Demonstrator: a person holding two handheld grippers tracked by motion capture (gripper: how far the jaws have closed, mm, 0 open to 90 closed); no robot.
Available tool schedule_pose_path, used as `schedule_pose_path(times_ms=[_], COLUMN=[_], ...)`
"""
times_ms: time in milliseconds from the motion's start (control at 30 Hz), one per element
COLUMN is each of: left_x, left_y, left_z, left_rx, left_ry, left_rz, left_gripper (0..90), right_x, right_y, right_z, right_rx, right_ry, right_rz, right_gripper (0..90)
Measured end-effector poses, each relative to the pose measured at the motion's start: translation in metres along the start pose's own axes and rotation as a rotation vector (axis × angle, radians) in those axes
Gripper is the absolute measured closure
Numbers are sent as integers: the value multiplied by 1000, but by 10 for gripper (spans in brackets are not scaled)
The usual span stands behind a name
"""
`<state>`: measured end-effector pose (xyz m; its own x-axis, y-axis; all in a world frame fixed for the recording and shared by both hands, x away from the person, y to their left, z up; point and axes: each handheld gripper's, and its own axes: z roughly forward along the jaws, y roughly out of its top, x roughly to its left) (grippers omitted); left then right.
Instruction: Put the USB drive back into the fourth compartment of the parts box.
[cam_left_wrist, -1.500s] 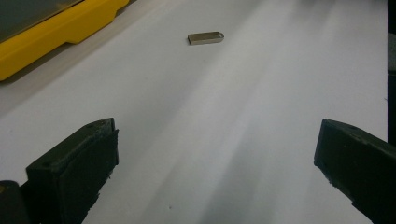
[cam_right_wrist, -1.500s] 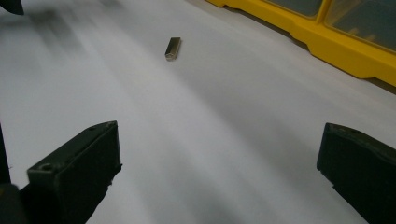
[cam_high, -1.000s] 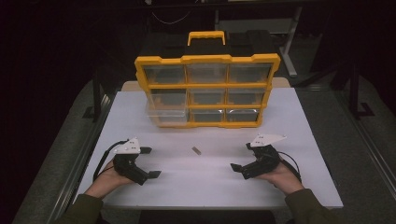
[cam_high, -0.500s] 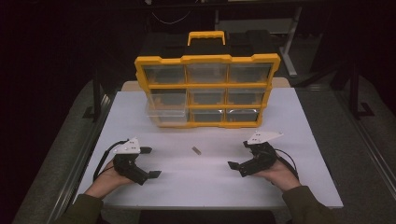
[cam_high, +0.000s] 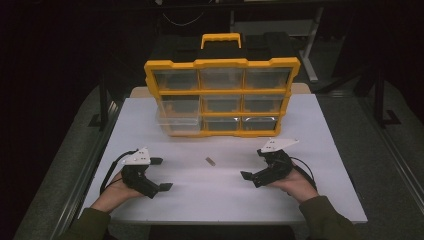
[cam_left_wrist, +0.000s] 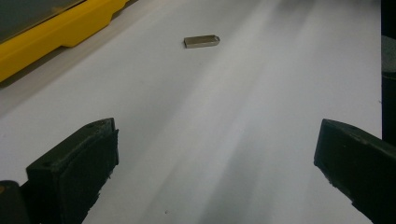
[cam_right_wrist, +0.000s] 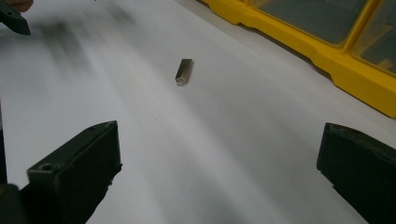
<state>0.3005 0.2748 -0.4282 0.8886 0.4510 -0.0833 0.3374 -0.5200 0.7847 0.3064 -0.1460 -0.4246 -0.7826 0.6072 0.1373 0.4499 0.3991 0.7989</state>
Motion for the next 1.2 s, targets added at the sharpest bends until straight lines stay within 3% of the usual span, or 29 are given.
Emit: schedule_pose_path(times_ms=[1200], left_x=[0], left_y=[1], left_z=[0], left_rx=[2], left_ry=[-6], left_rz=[4], left_gripper=[0], right_x=[3], right_y=[24], right_z=[16], right_rx=[4], right_ry=[26], right_rz=[-24], right_gripper=[0])
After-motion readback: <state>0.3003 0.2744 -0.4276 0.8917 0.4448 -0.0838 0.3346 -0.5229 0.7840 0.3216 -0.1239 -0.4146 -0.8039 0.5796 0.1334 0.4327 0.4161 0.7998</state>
